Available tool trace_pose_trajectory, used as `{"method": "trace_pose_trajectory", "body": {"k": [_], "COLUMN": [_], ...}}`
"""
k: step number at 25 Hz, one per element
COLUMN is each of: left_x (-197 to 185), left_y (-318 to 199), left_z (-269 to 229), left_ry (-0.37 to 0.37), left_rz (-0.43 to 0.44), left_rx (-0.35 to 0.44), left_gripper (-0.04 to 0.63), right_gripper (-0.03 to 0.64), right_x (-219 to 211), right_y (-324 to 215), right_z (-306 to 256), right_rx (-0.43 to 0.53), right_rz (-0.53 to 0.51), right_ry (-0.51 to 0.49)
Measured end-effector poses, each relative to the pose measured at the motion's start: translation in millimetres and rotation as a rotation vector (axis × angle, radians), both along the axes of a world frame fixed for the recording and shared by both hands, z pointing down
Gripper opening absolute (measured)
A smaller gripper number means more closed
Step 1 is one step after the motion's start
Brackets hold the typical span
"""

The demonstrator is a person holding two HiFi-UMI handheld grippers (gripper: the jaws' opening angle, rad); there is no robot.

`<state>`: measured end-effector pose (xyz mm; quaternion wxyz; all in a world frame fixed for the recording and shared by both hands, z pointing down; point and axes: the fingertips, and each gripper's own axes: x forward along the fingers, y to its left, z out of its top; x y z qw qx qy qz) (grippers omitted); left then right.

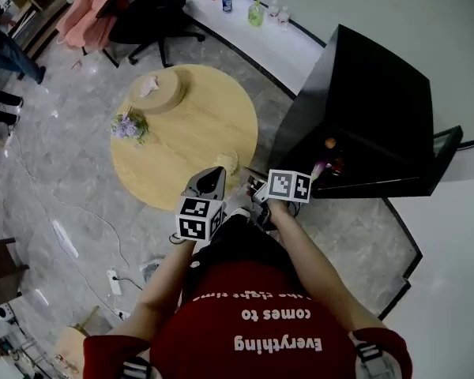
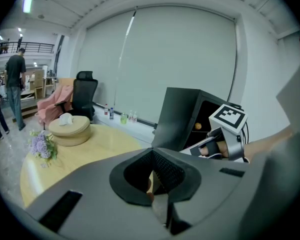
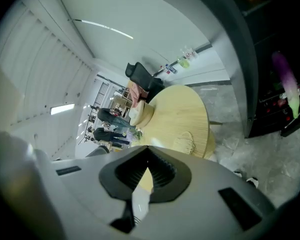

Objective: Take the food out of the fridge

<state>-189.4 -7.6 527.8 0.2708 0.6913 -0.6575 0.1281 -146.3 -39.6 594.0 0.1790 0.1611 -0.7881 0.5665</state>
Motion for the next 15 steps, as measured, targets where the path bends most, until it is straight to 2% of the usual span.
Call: {"method": "trace_pose_trajectory", "body": {"k": [5, 10, 15], "left_x": [36.8, 91.4, 143.1], "left_y": [-16.1, -32.1, -43.8], "left_z": [-20.7, -30.0, -31.6], "left_ry": [0.042, 0.09, 0.095], "left_rz": [0.113, 0.267, 0.424], "left_rx": [0.048, 0.068, 0.073], "left_gripper": [0.002, 0.002, 0.002], "right_gripper": [0.011, 0.011, 0.011], "right_x": [38.8, 89.3, 137.5], "right_y": [-6.7, -14.5, -20.5], "right_z": [-31.6, -46.6, -57.9], "right_rx": [0.044, 0.061, 0.103], "right_rz": [0.116, 0.26, 0.405], "right_ry": [-0.047, -0.093, -0.138]}}
